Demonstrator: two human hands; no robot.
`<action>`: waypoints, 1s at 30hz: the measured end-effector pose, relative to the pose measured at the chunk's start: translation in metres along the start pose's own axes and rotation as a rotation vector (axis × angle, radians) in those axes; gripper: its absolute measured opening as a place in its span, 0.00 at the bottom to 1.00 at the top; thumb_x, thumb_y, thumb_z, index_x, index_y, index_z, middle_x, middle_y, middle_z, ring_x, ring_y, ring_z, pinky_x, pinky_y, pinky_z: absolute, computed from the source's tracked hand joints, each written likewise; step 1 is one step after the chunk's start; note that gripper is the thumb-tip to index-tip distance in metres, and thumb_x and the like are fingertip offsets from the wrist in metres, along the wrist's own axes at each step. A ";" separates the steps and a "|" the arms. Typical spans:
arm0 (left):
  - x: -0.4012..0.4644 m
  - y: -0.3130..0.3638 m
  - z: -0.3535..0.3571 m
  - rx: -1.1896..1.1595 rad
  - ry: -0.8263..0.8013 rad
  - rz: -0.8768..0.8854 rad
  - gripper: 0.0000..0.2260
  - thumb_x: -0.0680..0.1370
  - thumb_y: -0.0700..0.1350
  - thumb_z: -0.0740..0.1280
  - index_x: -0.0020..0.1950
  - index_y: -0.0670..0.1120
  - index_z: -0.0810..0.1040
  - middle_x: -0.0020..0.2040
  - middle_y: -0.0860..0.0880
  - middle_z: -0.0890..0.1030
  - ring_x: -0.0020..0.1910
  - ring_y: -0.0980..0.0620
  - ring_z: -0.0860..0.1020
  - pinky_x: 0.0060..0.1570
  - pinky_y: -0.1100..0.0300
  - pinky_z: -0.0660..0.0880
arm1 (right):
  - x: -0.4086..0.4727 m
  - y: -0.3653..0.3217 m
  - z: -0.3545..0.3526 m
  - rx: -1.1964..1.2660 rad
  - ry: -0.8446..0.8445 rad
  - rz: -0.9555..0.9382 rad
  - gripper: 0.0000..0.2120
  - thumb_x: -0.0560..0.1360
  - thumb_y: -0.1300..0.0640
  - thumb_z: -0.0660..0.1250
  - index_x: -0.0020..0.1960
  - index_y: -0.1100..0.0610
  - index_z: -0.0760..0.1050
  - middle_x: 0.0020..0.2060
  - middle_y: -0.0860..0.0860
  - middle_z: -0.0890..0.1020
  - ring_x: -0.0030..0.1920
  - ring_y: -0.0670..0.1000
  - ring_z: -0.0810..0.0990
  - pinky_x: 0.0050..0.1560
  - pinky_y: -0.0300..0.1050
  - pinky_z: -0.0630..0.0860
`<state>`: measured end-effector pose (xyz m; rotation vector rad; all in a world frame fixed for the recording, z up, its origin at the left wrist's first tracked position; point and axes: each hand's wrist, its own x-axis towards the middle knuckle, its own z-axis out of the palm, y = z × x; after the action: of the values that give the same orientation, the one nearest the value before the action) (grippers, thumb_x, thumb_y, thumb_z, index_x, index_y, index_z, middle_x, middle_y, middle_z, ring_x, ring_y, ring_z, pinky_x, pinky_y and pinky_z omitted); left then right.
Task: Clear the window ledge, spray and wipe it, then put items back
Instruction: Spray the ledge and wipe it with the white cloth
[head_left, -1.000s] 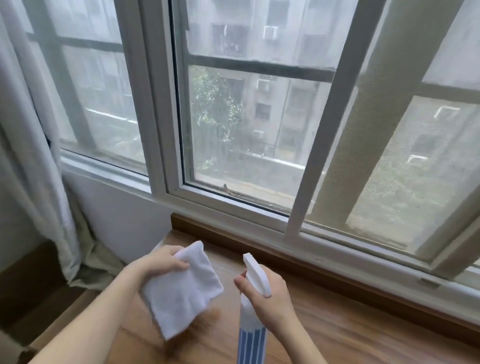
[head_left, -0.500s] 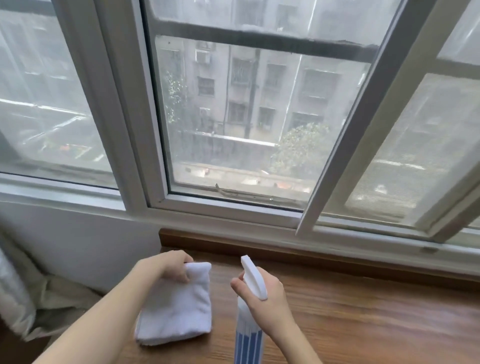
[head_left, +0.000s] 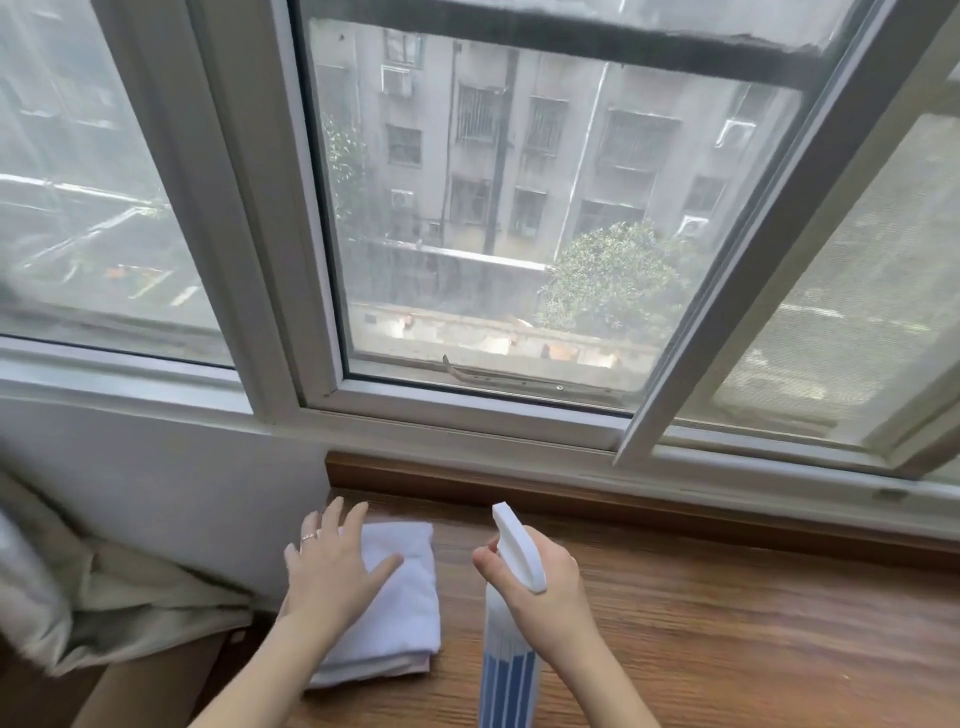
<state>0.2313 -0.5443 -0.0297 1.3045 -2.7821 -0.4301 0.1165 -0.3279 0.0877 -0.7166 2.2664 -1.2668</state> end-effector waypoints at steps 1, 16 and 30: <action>-0.001 0.001 0.001 -0.027 -0.078 -0.079 0.38 0.72 0.71 0.62 0.77 0.55 0.59 0.78 0.49 0.58 0.75 0.40 0.57 0.65 0.42 0.65 | 0.001 -0.001 0.001 -0.008 0.003 -0.002 0.11 0.74 0.45 0.73 0.42 0.52 0.78 0.38 0.50 0.82 0.39 0.46 0.78 0.37 0.33 0.70; 0.020 -0.013 0.028 0.144 -0.044 0.080 0.36 0.69 0.73 0.54 0.58 0.46 0.77 0.59 0.43 0.76 0.64 0.36 0.71 0.63 0.32 0.56 | 0.005 -0.001 0.011 0.001 -0.004 -0.043 0.10 0.73 0.45 0.74 0.41 0.50 0.78 0.38 0.46 0.82 0.39 0.44 0.79 0.40 0.34 0.71; 0.009 -0.001 0.018 0.177 0.000 0.009 0.31 0.70 0.73 0.62 0.52 0.46 0.77 0.43 0.46 0.79 0.42 0.43 0.79 0.39 0.50 0.73 | 0.008 0.001 0.007 0.007 0.008 -0.017 0.11 0.74 0.45 0.74 0.41 0.51 0.78 0.38 0.47 0.82 0.39 0.45 0.79 0.39 0.34 0.71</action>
<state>0.2236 -0.5476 -0.0478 1.3228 -2.8814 -0.1861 0.1142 -0.3372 0.0824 -0.7305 2.2657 -1.2873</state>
